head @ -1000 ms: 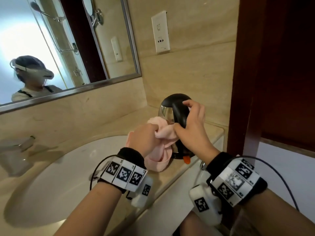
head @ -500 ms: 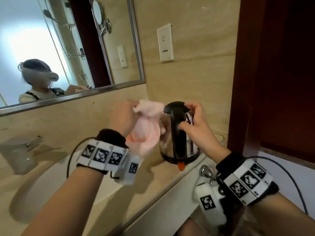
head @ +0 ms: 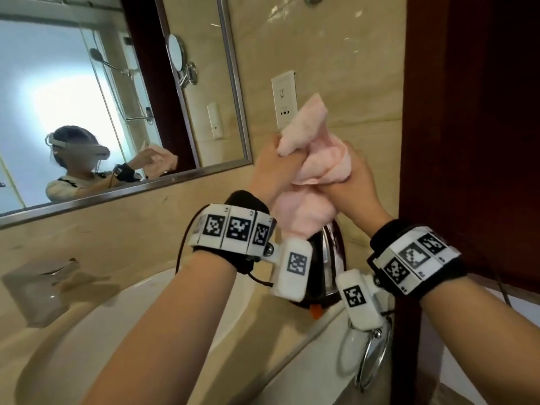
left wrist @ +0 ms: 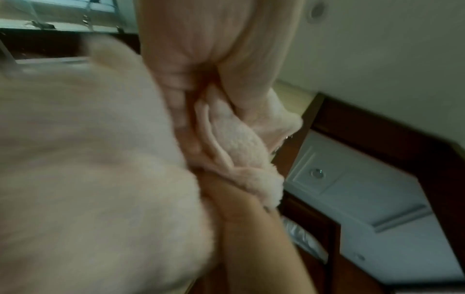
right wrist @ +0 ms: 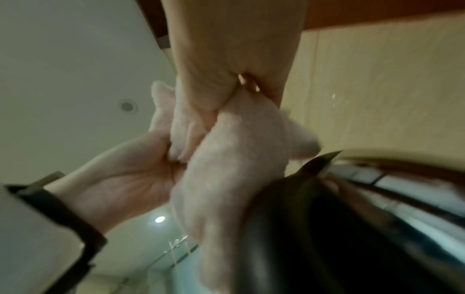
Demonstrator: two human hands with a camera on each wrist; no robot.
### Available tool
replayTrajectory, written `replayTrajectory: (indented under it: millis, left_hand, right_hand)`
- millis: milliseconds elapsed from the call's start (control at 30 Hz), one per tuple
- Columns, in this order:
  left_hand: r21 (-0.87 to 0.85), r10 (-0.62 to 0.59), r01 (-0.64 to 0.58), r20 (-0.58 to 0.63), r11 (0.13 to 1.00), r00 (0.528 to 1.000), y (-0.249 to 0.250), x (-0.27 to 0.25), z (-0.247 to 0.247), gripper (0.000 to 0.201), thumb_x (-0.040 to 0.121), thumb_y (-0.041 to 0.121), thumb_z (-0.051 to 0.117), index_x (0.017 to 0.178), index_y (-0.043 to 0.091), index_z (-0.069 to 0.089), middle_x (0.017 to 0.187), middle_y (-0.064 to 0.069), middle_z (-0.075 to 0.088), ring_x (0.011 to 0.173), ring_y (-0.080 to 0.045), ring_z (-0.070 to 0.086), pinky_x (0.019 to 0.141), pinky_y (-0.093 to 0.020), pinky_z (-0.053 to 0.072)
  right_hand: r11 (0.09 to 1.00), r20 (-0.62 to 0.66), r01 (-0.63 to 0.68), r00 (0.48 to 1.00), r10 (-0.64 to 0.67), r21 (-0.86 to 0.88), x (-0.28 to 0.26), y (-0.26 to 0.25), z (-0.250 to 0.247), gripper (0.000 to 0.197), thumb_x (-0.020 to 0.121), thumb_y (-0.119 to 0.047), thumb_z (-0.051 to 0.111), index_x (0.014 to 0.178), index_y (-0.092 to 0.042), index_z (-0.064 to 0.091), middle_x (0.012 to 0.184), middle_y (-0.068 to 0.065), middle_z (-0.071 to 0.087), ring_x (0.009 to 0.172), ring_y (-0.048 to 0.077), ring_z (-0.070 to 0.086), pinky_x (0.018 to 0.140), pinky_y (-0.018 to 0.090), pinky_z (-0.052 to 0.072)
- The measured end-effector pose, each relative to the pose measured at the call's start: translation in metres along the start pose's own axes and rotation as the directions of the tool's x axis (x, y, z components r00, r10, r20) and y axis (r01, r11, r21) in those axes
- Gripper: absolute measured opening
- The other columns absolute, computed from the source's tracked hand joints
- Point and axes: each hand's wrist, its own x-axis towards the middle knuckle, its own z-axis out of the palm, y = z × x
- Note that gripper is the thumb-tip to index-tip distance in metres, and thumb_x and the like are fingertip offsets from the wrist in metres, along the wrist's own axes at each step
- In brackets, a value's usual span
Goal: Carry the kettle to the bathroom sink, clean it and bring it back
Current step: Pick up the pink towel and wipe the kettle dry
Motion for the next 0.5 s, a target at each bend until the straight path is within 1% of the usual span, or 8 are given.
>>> replayTrajectory:
  millis: [67, 100, 167, 267, 300, 367, 433, 500]
  left_hand:
    - [0.005, -0.065, 0.065, 0.081, 0.998, 0.995, -0.002, -0.003, 0.008, 0.027, 0.086, 0.029, 0.062, 0.101, 0.006, 0.062, 0.096, -0.013, 0.069, 0.088, -0.025, 0.069, 0.076, -0.049, 0.058]
    - [0.007, -0.092, 0.091, 0.1, 0.996, 0.991, -0.004, -0.006, 0.01, 0.022, 0.086, 0.026, 0.063, 0.099, 0.008, 0.06, 0.097, -0.012, 0.068, 0.089, -0.024, 0.068, 0.08, -0.048, 0.058]
    - [0.046, -0.153, 0.15, 0.08, 0.988, 0.985, -0.009, -0.011, 0.011, 0.03, 0.085, 0.021, 0.063, 0.11, 0.012, 0.05, 0.108, -0.008, 0.06, 0.099, -0.02, 0.061, 0.09, -0.042, 0.054]
    - [0.128, -0.159, 0.151, 0.061, 0.98, 0.985, -0.016, -0.023, 0.01, 0.031, 0.084, 0.017, 0.061, 0.111, 0.013, 0.047, 0.116, -0.006, 0.05, 0.112, -0.022, 0.05, 0.095, -0.038, 0.047]
    - [0.186, -0.183, 0.169, 0.065, 0.968, 0.981, -0.019, -0.026, 0.011, 0.039, 0.084, 0.017, 0.059, 0.119, 0.012, 0.044, 0.123, -0.007, 0.043, 0.117, -0.024, 0.044, 0.099, -0.038, 0.043]
    - [0.314, -0.244, 0.206, 0.089, 0.927, 0.966, -0.027, -0.036, 0.015, 0.06, 0.083, 0.023, 0.06, 0.133, 0.011, 0.03, 0.133, -0.009, 0.028, 0.126, -0.026, 0.034, 0.102, -0.036, 0.037]
    - [0.421, -0.276, 0.207, 0.111, 0.883, 0.955, -0.037, -0.048, 0.022, 0.073, 0.08, 0.029, 0.065, 0.136, 0.01, 0.023, 0.134, -0.01, 0.024, 0.128, -0.027, 0.031, 0.101, -0.035, 0.036]
    - [0.46, -0.317, 0.22, 0.144, 0.86, 0.938, -0.047, -0.058, 0.029, 0.085, 0.077, 0.033, 0.07, 0.139, 0.008, 0.018, 0.136, -0.012, 0.023, 0.127, -0.029, 0.034, 0.098, -0.034, 0.038]
  right_hand:
    - [0.995, 0.006, 0.002, 1.0, -0.001, -0.102, -0.001, 0.013, -0.007, 0.036, 0.078, -0.021, 0.071, 0.113, -0.02, 0.061, 0.096, -0.003, 0.049, 0.081, -0.009, 0.049, 0.067, 0.002, 0.038]
    - [0.978, 0.071, 0.007, 0.997, 0.008, -0.206, 0.0, 0.019, -0.008, 0.031, 0.081, -0.015, 0.066, 0.111, -0.016, 0.062, 0.093, -0.002, 0.047, 0.077, -0.006, 0.044, 0.066, 0.004, 0.037]
    - [0.931, 0.179, 0.051, 0.984, 0.016, -0.36, -0.001, 0.028, -0.008, 0.026, 0.081, -0.01, 0.06, 0.106, -0.014, 0.064, 0.1, 0.007, 0.052, 0.073, -0.004, 0.038, 0.072, 0.013, 0.038]
    - [0.897, 0.181, -0.001, 0.979, 0.09, -0.442, 0.003, 0.033, -0.01, 0.031, 0.079, -0.008, 0.057, 0.107, -0.017, 0.064, 0.111, 0.01, 0.046, 0.088, 0.013, 0.044, 0.087, 0.026, 0.042]
    - [0.879, 0.157, -0.04, 0.979, 0.13, -0.475, 0.003, 0.035, -0.013, 0.034, 0.078, -0.009, 0.057, 0.109, -0.019, 0.062, 0.115, 0.012, 0.047, 0.093, 0.02, 0.046, 0.089, 0.03, 0.044]
    - [0.826, 0.097, -0.143, 0.968, 0.231, -0.545, 0.002, 0.045, -0.019, 0.035, 0.077, -0.019, 0.056, 0.112, -0.022, 0.059, 0.121, 0.014, 0.049, 0.101, 0.03, 0.053, 0.089, 0.034, 0.046]
    - [0.761, 0.04, -0.251, 0.939, 0.341, -0.598, -0.006, 0.058, -0.025, 0.037, 0.077, -0.026, 0.056, 0.114, -0.021, 0.057, 0.124, 0.018, 0.052, 0.104, 0.034, 0.057, 0.086, 0.035, 0.046]
    - [0.7, 0.0, -0.35, 0.894, 0.448, -0.623, -0.021, 0.07, -0.032, 0.038, 0.082, -0.023, 0.056, 0.12, -0.017, 0.055, 0.126, 0.023, 0.051, 0.109, 0.038, 0.057, 0.088, 0.037, 0.047]
